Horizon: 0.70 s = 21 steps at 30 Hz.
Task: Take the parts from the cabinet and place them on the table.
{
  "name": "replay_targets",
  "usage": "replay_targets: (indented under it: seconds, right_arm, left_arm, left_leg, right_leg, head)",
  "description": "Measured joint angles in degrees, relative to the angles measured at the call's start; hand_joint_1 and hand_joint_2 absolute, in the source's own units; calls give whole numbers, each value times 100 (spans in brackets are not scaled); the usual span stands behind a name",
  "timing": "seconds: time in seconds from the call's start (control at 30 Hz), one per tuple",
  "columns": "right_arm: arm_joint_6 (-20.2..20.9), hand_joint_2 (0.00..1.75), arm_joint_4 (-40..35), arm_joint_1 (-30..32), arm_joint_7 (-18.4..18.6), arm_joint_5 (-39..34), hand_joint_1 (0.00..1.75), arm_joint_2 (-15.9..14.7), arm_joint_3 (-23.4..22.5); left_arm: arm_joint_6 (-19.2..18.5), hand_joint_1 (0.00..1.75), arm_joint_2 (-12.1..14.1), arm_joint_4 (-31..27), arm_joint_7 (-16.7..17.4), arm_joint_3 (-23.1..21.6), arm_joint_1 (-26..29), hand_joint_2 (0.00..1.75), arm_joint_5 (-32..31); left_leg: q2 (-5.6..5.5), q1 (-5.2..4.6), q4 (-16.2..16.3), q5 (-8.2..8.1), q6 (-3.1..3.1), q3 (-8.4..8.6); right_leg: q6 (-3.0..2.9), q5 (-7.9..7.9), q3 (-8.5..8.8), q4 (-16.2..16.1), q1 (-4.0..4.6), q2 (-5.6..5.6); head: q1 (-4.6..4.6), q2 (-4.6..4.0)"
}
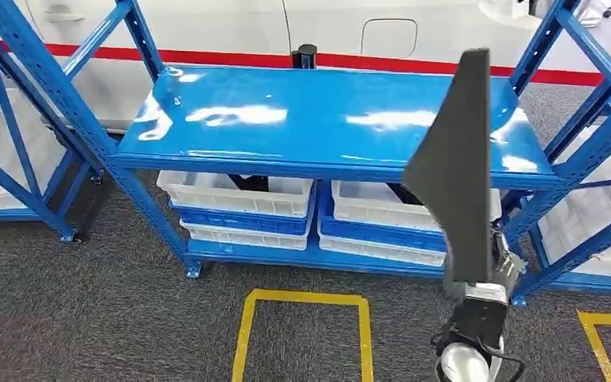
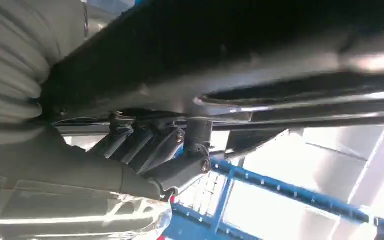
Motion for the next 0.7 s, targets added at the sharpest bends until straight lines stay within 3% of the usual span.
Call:
replay_targets:
  seconds: [0.03,0.07,0.13,0.17,0.2,0.27,0.3,0.33,0.37,0.4,0.43,0.47,0.5,0.53,0.57,0.6,0.63,0.7]
  right_arm:
    - [28,175,-2,0,-6,-46,175,-28,-104]
    - [35,175,-4,5,-6,-76,175,-55,-195]
    - [33,175,-37,55,-44,-146,175,-94,-398]
    - [30,175,-87,98,-83,-177,175,-105,-493]
    - [30,175,-118,125,-109,-192,175,-118,-566]
    - [30,175,-155,161,-133,-214,175,-131,-651]
    - [30,175,-183,191,-142,-218,175,-138,-692]
    - [30,175,-201,212,-144,-225,175,-142,-723]
    - [28,175,-201,218,-148,-225,175,-151,-752]
    - [30,175,-208,216,-151,-225,175,-157,-769]
    - [28,175,-210,219,-151,-225,175,-164,-791]
    - [26,175,-210,226,-153,-233,175,-170,-815]
    - [26,175,-208,239,-170,-273,175,-179,-828]
    - [33,175,-203,244,-192,-313,175,-183,-841]
    - [59,175,-195,239,-223,-369,175,-188,-852]
    - [92,175,-190,230,-236,-393,175,-194,-854]
    - [125,175,-179,195,-256,-387,175,-194,-854]
    - [238,175,-162,94,-162,-176,175,-183,-826]
  left_arm:
    - [-15,0,24,7,-2,-26,-9,175,-71]
    - [-33,0,48,11,0,-59,-15,175,-127]
    - [-59,0,96,28,29,-164,-50,175,-262]
    - [-57,0,128,37,48,-214,-83,175,-312]
    - [-55,0,142,59,74,-262,-103,175,-336]
    - [-48,0,157,85,94,-310,-137,175,-365]
    - [-46,0,157,94,103,-341,-151,175,-369]
    - [-46,0,157,109,103,-358,-163,175,-369]
    - [-46,0,159,125,105,-380,-179,175,-374]
    - [-41,0,168,127,105,-404,-187,175,-371]
    - [-39,0,170,136,112,-415,-186,175,-380]
    - [-39,0,173,162,112,-433,-187,175,-400]
    - [-37,0,179,181,109,-444,-190,175,-415]
    - [-33,0,179,195,101,-461,-190,175,-417]
    - [-26,0,184,216,96,-490,-195,175,-419]
    - [-24,0,184,227,96,-511,-201,175,-424]
    - [-7,0,184,262,123,-544,-214,175,-461]
    - [-9,0,188,300,353,-630,-238,175,-542]
  left_leg:
    - [0,16,-14,94,-4,86]
    - [4,30,-266,255,-2,290]
    - [-7,47,-1340,611,38,1004]
    - [-29,42,-1696,522,77,1212]
    - [-31,15,-1726,560,109,1221]
    - [-18,-36,-1728,576,157,1162]
    - [-14,-50,-1742,612,210,1147]
    - [16,9,-1827,709,306,1086]
    - [45,-1,-1828,756,345,1042]
    - [53,1,-1828,799,391,975]
    - [58,-1,-1828,849,392,912]
    - [64,-9,-1825,900,393,837]
    - [69,-13,-1822,954,391,762]
    - [75,-14,-1821,999,385,703]
    - [79,-13,-1815,1045,374,670]
    - [79,-11,-1811,1085,358,617]
    - [76,-8,-1804,1130,332,575]
    - [77,-57,-1755,1184,264,502]
  right_leg:
    - [24,21,-61,22,0,0]
    - [26,38,-112,53,-2,2]
    - [59,59,-179,124,-6,6]
    - [78,68,-214,151,0,1]
    - [127,101,-241,159,34,2]
    - [222,164,-262,151,9,2]
    - [276,202,-262,126,4,5]
    - [311,180,-301,169,35,10]
    - [288,28,-421,286,5,16]
    - [231,-235,-540,597,17,20]
    - [199,-495,-686,1025,15,21]
    - [193,-716,-834,1498,15,22]
    - [226,-816,-915,1859,10,22]
    - [269,-784,-874,1932,6,21]
    - [332,-658,-714,1765,1,19]
    - [388,-501,-484,1442,-9,20]
    - [437,-332,-111,880,-21,19]
    - [392,-342,505,-56,5,33]
  head:
    - [-4,0]
    - [-2,0]
    - [-4,0]
    - [-4,0]
    - [9,0]
    - [-5,0]
    - [2,0]
    - [4,0]
    - [0,0]
    - [37,0]
    - [46,-2]
    - [37,0]
    - [55,0]
    - [46,0]
    - [57,0]
    - [55,0]
    - [55,0]
    - [66,0]
